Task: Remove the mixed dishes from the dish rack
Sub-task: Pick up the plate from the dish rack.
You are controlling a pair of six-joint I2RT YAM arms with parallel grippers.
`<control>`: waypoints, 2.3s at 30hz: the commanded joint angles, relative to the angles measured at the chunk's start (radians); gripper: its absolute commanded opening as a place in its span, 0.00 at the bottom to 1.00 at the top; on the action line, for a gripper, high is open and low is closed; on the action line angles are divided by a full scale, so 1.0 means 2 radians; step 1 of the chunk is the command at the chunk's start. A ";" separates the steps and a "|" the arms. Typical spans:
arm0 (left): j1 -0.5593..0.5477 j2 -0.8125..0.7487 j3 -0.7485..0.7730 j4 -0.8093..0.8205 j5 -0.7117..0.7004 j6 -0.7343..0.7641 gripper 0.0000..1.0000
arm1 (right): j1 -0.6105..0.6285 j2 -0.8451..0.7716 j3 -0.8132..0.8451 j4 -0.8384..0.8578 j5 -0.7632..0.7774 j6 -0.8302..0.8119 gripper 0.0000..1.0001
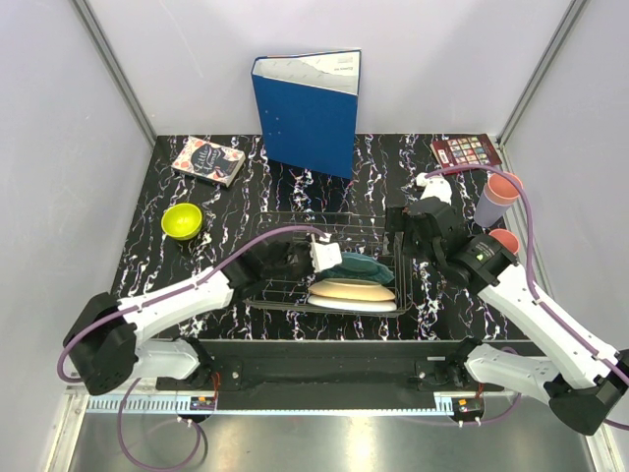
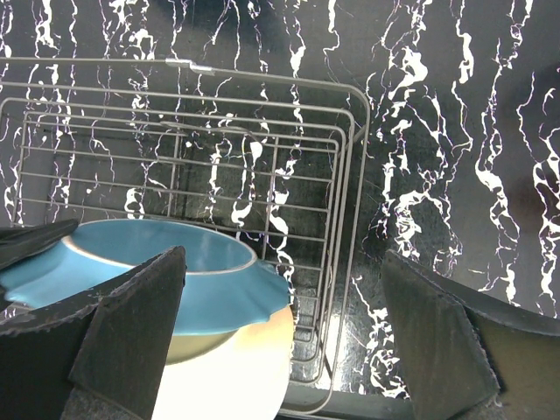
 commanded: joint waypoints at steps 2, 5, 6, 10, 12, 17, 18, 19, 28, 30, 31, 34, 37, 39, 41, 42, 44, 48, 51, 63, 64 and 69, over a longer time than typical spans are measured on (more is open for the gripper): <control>-0.006 -0.049 0.037 -0.015 0.016 -0.006 0.00 | 0.001 0.002 0.008 0.025 0.004 -0.007 1.00; -0.006 -0.059 0.057 -0.015 -0.001 -0.007 0.00 | 0.001 0.003 0.009 0.028 0.003 -0.009 1.00; -0.006 -0.061 0.063 -0.015 -0.005 -0.007 0.00 | 0.002 0.003 0.010 0.028 0.004 -0.009 1.00; -0.006 -0.056 0.096 -0.015 -0.026 -0.007 0.00 | 0.001 0.005 0.015 0.032 0.006 -0.013 1.00; -0.006 -0.050 0.121 -0.018 -0.049 -0.005 0.00 | 0.001 0.009 0.022 0.033 0.008 -0.017 1.00; -0.006 -0.019 0.192 -0.042 -0.094 -0.009 0.00 | 0.001 0.015 0.043 0.035 0.016 -0.029 1.00; -0.006 -0.016 0.198 -0.042 -0.096 -0.009 0.00 | 0.001 0.015 0.047 0.035 0.017 -0.032 1.00; -0.006 -0.014 0.202 -0.039 -0.099 -0.013 0.00 | 0.001 0.015 0.050 0.035 0.021 -0.033 1.00; -0.005 0.017 0.258 -0.042 -0.128 -0.013 0.00 | 0.001 0.021 0.147 0.037 0.071 -0.068 1.00; -0.003 0.020 0.262 -0.043 -0.127 -0.013 0.00 | 0.001 0.023 0.170 0.039 0.081 -0.082 1.00; -0.003 0.020 0.265 -0.047 -0.121 -0.013 0.00 | 0.001 0.022 0.188 0.039 0.088 -0.085 1.00; -0.003 0.023 0.271 -0.061 -0.107 -0.012 0.00 | 0.001 0.016 0.208 0.042 0.096 -0.093 1.00; -0.002 0.020 0.273 -0.072 -0.097 -0.017 0.00 | 0.001 0.007 0.205 0.044 0.098 -0.096 1.00; -0.002 0.019 0.277 -0.072 -0.107 -0.032 0.00 | 0.001 0.003 0.202 0.044 0.098 -0.095 1.00; 0.003 0.018 0.294 -0.068 -0.130 -0.081 0.00 | 0.001 -0.002 0.197 0.040 0.095 -0.089 1.00; 0.014 0.023 0.308 -0.074 -0.139 -0.109 0.00 | 0.001 -0.003 0.196 0.037 0.092 -0.088 1.00; 0.036 0.051 0.382 -0.134 -0.146 -0.219 0.00 | 0.001 -0.003 0.198 0.031 0.089 -0.081 1.00; 0.131 0.060 0.445 -0.165 -0.066 -0.448 0.00 | 0.001 0.002 0.209 0.016 0.085 -0.071 1.00; 0.178 0.075 0.442 -0.142 0.021 -0.547 0.00 | 0.001 0.006 0.215 0.010 0.075 -0.063 1.00; 0.206 0.057 0.272 0.063 0.127 -0.877 0.00 | 0.001 0.002 0.198 0.035 -0.018 0.014 1.00; 0.206 0.055 0.265 0.086 0.129 -0.884 0.00 | 0.001 -0.007 0.187 0.043 -0.022 0.035 1.00; 0.205 0.032 0.253 0.084 0.126 -0.879 0.00 | -0.007 -0.019 0.168 0.063 -0.028 0.070 1.00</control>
